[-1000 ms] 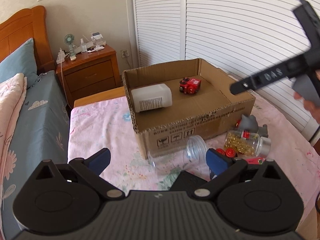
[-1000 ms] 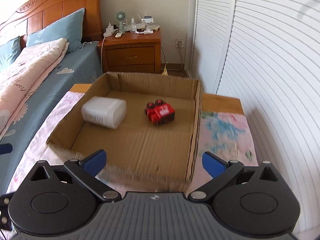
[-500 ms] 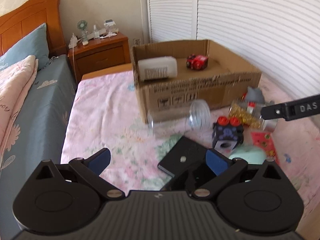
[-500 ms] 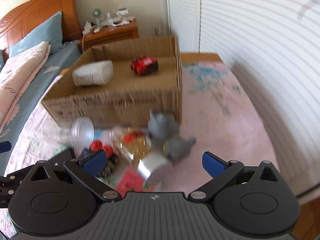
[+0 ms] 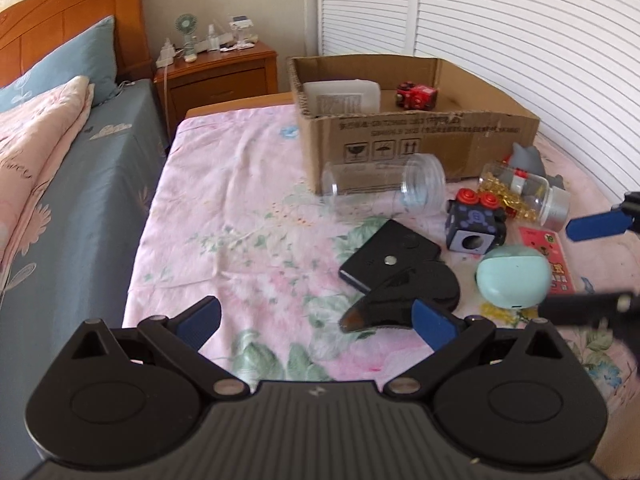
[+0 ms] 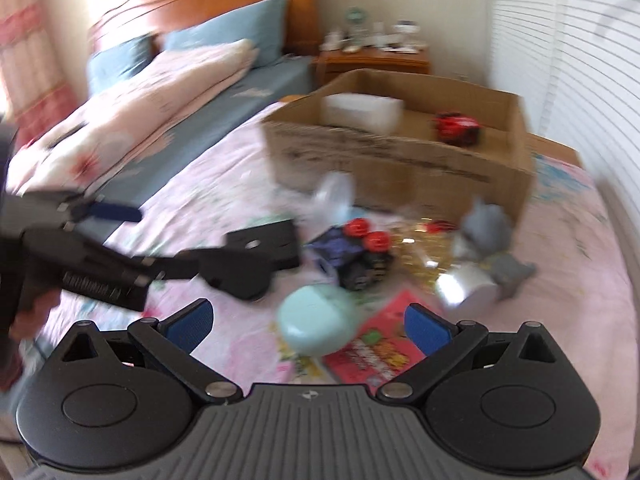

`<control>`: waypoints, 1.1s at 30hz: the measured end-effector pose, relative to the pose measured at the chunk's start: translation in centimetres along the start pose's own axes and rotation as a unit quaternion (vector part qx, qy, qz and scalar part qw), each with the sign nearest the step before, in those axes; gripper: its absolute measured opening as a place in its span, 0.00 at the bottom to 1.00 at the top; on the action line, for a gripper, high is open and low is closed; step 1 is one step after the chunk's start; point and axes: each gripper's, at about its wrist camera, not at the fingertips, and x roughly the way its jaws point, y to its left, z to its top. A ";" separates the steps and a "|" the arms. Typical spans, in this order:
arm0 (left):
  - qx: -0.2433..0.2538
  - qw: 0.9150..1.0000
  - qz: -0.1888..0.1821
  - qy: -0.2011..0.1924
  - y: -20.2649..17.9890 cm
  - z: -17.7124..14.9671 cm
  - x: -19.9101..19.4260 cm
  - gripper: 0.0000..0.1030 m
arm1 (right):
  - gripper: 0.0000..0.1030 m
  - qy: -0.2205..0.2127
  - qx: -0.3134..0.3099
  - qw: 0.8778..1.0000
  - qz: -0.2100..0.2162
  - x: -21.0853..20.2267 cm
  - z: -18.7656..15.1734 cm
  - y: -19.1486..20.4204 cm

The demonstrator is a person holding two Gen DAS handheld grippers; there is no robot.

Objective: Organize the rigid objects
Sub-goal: 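Grasp the black oval object with left tool while right tool approaches the mint-green egg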

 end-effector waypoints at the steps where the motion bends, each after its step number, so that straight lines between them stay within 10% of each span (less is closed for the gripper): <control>1: -0.004 1.000 0.001 0.000 0.2 0.0 0.0 0.98 | 1.00 0.001 -0.014 1.000 0.006 0.4 0.1 0.3; 15: -0.011 1.000 -0.012 0.001 0.6 0.2 -0.1 0.98 | 1.00 0.070 -0.083 0.992 0.068 4.4 -0.5 2.5; 33: 0.010 0.998 -0.049 0.035 -3.4 2.1 5.6 0.98 | 1.00 0.033 -0.137 0.989 0.041 3.5 -2.6 4.3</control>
